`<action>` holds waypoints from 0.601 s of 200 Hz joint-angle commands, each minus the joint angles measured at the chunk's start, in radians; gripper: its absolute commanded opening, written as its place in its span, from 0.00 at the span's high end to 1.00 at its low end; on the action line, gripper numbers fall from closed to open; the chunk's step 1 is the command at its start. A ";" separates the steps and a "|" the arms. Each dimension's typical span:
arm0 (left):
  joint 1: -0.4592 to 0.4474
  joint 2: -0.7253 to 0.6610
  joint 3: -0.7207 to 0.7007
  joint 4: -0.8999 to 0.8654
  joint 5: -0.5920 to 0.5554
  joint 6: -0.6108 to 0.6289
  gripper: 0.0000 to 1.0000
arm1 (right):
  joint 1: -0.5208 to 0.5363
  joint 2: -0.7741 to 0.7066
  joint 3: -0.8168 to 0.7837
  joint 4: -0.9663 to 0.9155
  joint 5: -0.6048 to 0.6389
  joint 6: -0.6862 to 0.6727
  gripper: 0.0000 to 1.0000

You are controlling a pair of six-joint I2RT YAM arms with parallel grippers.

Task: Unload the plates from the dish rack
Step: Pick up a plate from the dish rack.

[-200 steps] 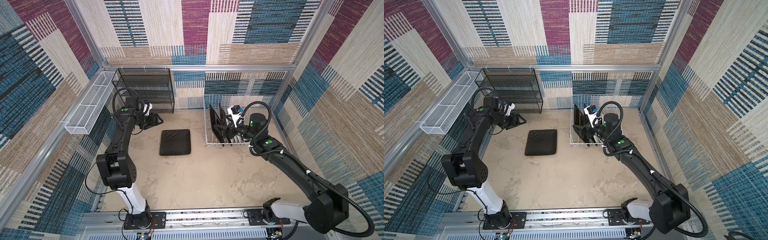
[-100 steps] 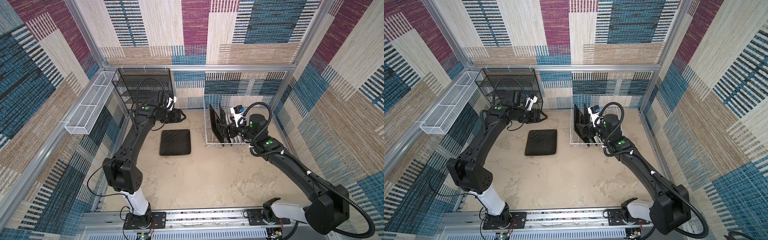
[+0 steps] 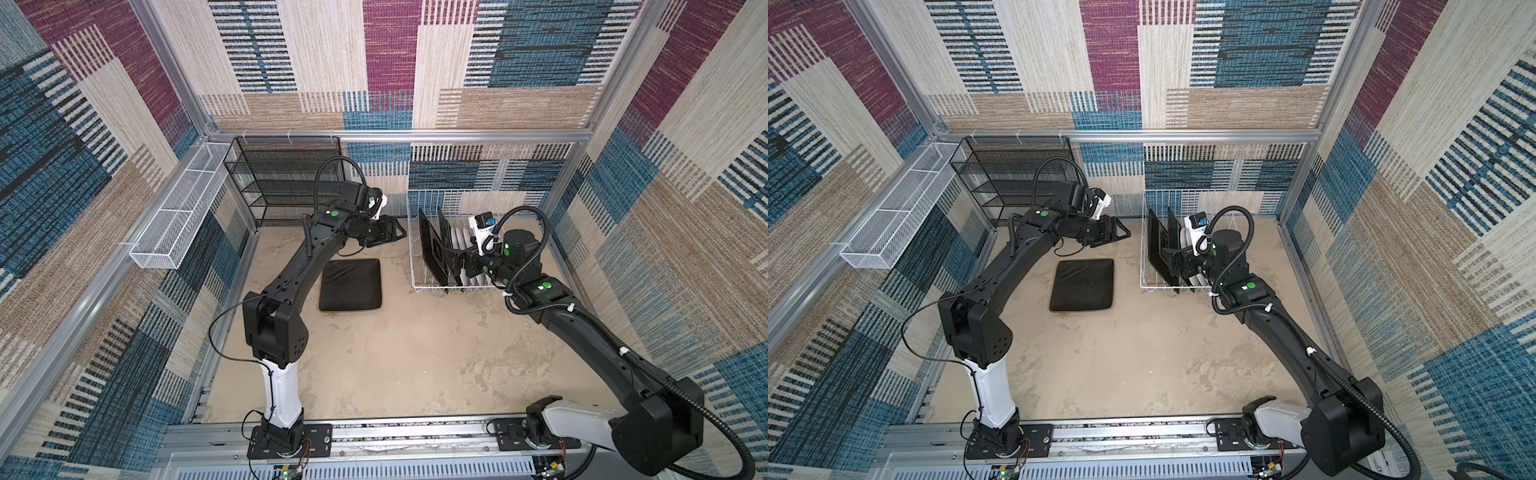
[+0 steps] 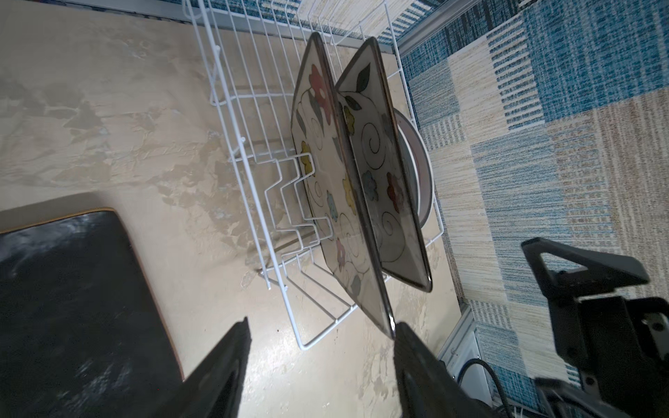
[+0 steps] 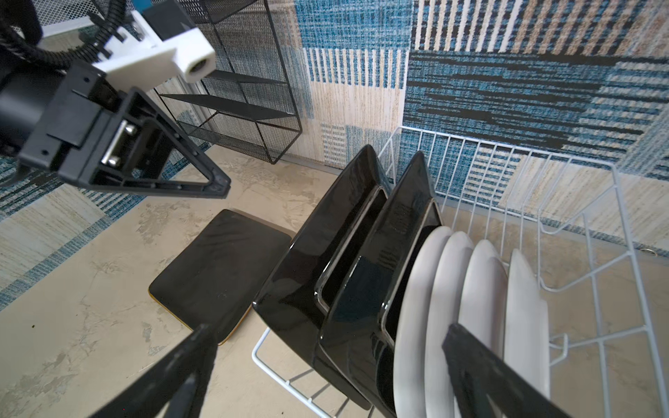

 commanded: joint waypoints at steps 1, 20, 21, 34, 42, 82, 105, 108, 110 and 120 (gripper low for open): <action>-0.021 0.044 0.045 0.018 0.011 -0.038 0.34 | -0.026 -0.019 -0.015 0.004 -0.032 0.018 0.00; -0.041 0.088 0.084 0.017 0.014 -0.048 0.35 | -0.046 -0.032 -0.031 0.005 -0.051 0.023 0.00; -0.042 0.091 0.087 0.017 0.015 -0.048 0.35 | -0.048 -0.033 -0.032 0.004 -0.051 0.024 0.00; -0.053 0.120 0.115 0.018 0.020 -0.053 0.35 | -0.057 -0.040 -0.038 0.000 -0.053 0.025 0.00; -0.060 0.137 0.131 0.017 0.020 -0.055 0.35 | -0.063 -0.043 -0.041 -0.004 -0.053 0.026 0.00; -0.089 0.221 0.207 -0.006 0.012 -0.061 0.36 | -0.099 -0.067 -0.061 -0.007 -0.041 0.037 0.00; -0.102 0.260 0.238 -0.010 0.002 -0.066 0.37 | -0.115 -0.074 -0.066 -0.012 -0.032 0.037 0.00; -0.104 0.264 0.242 -0.014 0.001 -0.067 0.38 | -0.116 -0.074 -0.066 -0.014 -0.030 0.037 0.00; -0.105 0.267 0.245 -0.014 0.001 -0.067 0.38 | -0.117 -0.074 -0.066 -0.015 -0.028 0.038 0.00; -0.109 0.281 0.259 -0.019 -0.004 -0.066 0.38 | -0.121 -0.079 -0.070 -0.015 -0.021 0.038 0.00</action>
